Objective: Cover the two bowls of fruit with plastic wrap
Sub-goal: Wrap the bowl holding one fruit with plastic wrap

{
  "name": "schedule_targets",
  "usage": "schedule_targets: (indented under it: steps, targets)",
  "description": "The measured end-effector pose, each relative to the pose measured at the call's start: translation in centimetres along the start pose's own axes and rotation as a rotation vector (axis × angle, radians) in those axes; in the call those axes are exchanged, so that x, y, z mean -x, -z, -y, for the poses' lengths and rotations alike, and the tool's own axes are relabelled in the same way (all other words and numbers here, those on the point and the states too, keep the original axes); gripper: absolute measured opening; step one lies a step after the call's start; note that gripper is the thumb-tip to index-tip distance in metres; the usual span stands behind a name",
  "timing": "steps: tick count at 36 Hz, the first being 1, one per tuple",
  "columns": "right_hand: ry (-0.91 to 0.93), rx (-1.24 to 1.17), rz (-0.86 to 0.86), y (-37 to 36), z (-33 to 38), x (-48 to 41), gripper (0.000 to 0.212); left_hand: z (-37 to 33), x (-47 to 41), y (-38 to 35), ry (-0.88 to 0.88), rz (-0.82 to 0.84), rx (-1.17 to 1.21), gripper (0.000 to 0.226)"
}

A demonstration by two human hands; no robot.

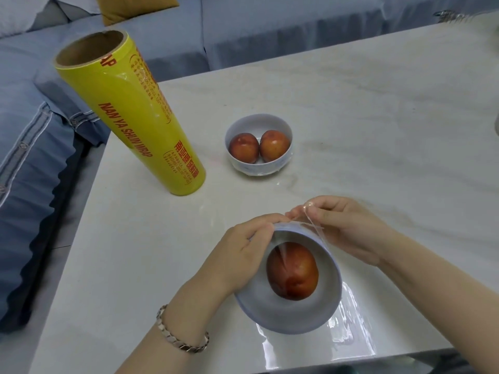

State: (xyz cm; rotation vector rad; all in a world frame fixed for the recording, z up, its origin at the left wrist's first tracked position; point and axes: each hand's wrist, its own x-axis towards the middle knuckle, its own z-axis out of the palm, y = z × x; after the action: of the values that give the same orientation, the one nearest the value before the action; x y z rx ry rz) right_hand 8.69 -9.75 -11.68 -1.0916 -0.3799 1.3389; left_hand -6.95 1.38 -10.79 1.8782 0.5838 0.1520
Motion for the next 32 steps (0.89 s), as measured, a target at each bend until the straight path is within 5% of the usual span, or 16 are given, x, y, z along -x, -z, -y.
schedule_targets:
  steps: [9,15,21,25,32]
  targets:
    - [0.114,0.282,-0.469,-3.1,-0.8,0.1,0.008,0.6,1.1,0.0,-0.07,-0.082,-0.004,0.033]
    - [-0.045,0.312,-0.42,-3.3,0.0,-0.2,0.005,0.6,1.9,-0.3,-0.109,-0.093,0.021,0.036]
    - [-0.195,0.318,-0.407,-3.4,0.2,-0.6,0.026,0.5,2.1,-0.4,-0.104,-0.141,0.024,0.033]
    - [-0.274,0.221,-0.335,-3.2,0.2,-0.6,0.017,0.6,2.3,-0.5,-0.133,-0.159,0.027,0.034]
    - [-0.076,0.424,-0.425,-1.8,0.0,-0.3,0.008,0.2,2.1,-0.7,-0.13,-0.137,-0.041,0.031]
